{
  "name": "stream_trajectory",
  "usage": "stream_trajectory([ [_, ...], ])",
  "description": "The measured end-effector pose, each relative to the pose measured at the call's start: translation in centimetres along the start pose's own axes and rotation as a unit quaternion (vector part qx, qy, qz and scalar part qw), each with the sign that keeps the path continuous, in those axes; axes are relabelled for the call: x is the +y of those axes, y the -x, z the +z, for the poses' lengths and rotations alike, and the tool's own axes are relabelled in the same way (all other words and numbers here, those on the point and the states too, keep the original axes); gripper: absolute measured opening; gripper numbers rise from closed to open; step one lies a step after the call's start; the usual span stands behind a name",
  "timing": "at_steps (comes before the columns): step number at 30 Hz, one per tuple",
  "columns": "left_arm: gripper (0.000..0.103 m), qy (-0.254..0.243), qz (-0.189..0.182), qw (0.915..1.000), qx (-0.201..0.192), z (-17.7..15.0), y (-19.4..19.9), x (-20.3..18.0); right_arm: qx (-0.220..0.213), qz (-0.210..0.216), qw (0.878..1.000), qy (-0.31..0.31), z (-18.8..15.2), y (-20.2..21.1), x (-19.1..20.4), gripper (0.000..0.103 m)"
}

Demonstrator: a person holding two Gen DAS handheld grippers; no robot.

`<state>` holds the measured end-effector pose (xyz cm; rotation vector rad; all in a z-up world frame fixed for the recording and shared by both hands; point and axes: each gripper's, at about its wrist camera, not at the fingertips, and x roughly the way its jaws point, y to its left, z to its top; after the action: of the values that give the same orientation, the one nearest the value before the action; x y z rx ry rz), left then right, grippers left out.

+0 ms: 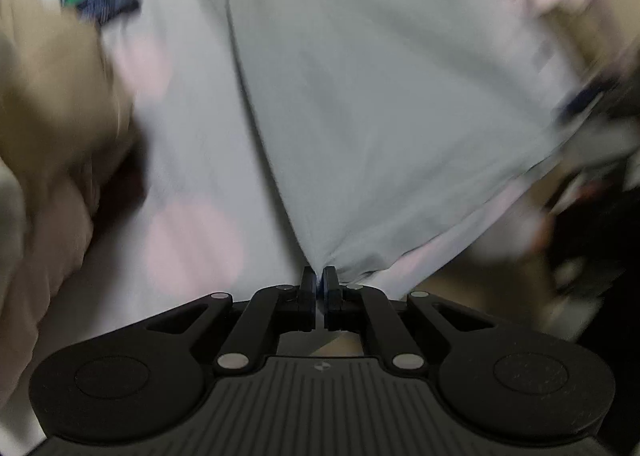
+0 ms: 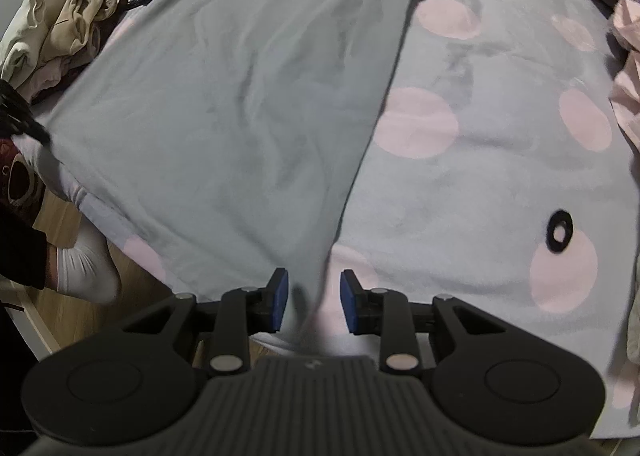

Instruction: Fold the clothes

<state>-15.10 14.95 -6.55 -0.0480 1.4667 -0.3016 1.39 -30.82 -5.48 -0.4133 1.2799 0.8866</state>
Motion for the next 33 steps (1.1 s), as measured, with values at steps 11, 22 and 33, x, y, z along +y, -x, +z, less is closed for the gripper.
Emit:
stream_trajectory([
  [11,0.034,-0.088,0.075,0.9931,-0.018,1.9,2.4,-3.7,-0.039,-0.024,0.999,0.003,3.1,1.1,-0.8,0.035],
  [22,0.044,-0.077,0.097,0.9731,-0.194,12.7,2.6,-10.4,-0.096,-0.042,0.994,-0.014,9.5,0.4,-1.7,0.036],
  [33,0.044,-0.121,0.063,0.971,-0.196,20.2,-1.6,-15.5,-0.089,0.026,0.985,-0.145,7.8,-3.3,-5.2,0.043],
])
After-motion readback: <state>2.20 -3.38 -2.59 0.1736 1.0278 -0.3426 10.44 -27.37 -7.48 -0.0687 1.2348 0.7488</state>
